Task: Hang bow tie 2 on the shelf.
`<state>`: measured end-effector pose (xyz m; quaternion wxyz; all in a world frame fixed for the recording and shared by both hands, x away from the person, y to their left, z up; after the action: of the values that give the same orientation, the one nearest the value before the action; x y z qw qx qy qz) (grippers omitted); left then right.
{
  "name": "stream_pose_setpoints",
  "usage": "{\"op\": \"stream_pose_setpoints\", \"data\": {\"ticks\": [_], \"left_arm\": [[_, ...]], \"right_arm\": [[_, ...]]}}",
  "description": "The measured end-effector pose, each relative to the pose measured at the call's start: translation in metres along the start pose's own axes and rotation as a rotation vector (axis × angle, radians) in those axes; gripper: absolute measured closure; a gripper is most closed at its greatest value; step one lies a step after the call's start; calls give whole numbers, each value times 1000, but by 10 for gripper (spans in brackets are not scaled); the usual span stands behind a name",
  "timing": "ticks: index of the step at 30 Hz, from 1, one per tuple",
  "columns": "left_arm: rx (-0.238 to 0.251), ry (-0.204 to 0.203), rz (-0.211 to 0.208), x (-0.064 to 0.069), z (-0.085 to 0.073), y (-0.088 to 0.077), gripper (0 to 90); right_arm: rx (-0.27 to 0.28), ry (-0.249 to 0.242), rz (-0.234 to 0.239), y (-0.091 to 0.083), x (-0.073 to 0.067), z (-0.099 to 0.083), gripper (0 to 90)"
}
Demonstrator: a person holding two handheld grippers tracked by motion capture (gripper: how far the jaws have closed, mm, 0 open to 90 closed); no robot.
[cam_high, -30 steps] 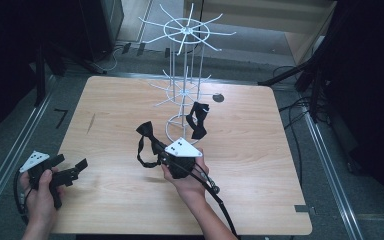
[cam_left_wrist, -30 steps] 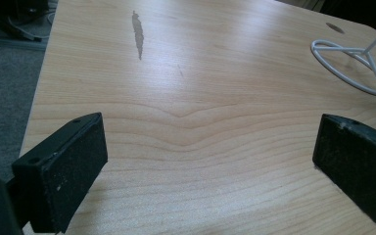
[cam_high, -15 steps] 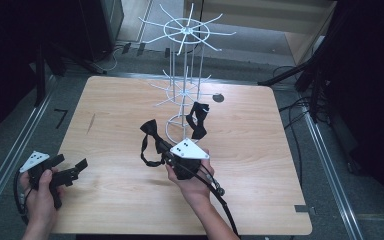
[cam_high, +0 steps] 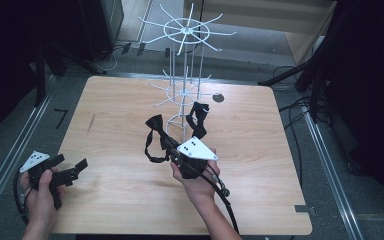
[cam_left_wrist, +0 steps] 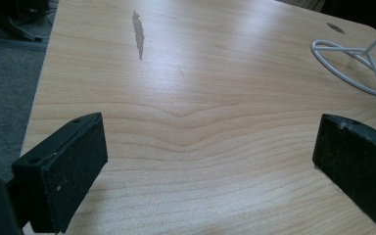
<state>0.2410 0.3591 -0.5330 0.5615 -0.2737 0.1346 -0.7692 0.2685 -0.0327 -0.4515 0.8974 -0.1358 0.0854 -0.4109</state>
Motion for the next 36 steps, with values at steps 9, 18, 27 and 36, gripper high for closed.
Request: {"op": "stream_pose_setpoints", "data": {"ticks": [9, 18, 27, 36], "left_arm": [[1, -1, 0, 0, 0, 0, 2], [1, -1, 0, 0, 0, 0, 2], [0, 0, 0, 0, 0, 0, 2], [0, 0, -1, 0, 0, 0, 2]], "right_arm": [[43, 2, -16, -10, 1, 10, 876], [72, 2, -26, -17, 3, 18, 876], [106, 9, -42, -25, 7, 24, 876], [144, 8, -52, -33, 9, 33, 876]]}}
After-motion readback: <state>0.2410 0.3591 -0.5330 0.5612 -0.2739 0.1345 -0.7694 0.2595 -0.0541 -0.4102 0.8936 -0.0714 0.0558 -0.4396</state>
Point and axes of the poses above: each handheld gripper's, and its own axes: y roughly forward along the jaws, z roughly out of its top, x roughly to its right, the point moved 2 cm from there along y, roughly forward along the jaws, and after that the axes turned 3 degrees about -x, right-handed, at the moved point
